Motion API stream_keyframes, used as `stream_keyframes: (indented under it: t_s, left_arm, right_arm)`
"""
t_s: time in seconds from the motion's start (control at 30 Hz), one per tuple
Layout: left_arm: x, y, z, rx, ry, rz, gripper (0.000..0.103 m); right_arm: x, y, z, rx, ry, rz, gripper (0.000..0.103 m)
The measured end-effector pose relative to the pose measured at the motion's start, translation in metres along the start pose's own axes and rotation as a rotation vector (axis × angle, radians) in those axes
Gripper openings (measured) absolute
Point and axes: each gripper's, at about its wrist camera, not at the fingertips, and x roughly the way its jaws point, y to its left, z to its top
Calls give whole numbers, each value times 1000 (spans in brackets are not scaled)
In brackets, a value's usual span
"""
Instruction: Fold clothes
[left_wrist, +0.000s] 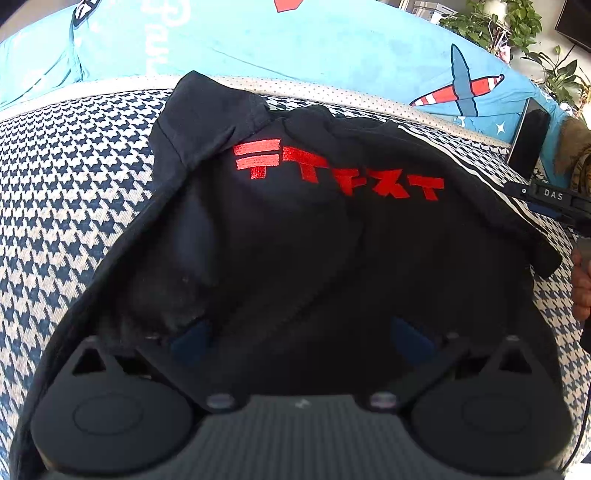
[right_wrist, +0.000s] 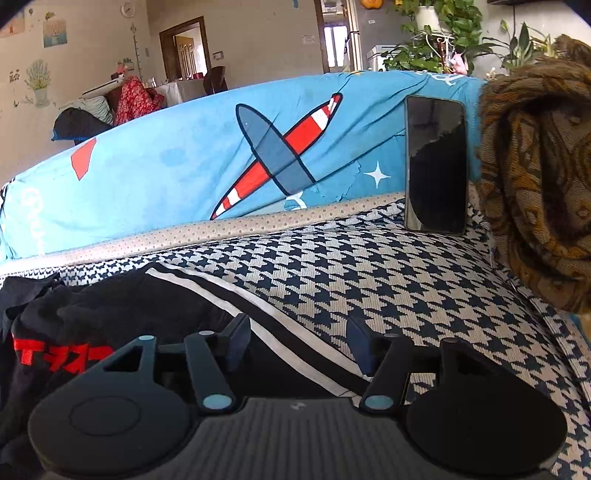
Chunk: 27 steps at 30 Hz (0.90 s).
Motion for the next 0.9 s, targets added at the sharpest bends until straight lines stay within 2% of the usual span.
stream_keyframes:
  t_s: [0.2,0.3,0.37,0.43,0.6,0.73,0.9]
  left_arm:
    - [3,0,3,22,-3,-3,103]
    - [6,-2,5,47,-7,2,103]
    - [7,-3,6,59,-11,1,103]
    - [8,-4,7,70,-14,-3,103]
    - [11,-5,9,110,-29,-9,103]
    - [13,-5,11,145,-43,-17,103]
    - [18,-5,15,177,-52,-10,103]
  right_arm:
    - [22,15,-2,-101,22,-13,59]
    - [29,21,-1,-148,32,4,39]
    - [30,25,0,-176,39,34,15]
    - [32,29,-1,-204,41,31,11]
    - [37,35,6,-224,35,-7,8]
    - [35,40,18,-217,-41,-75,8]
    - [33,54,29,-240,-208,-160,7]
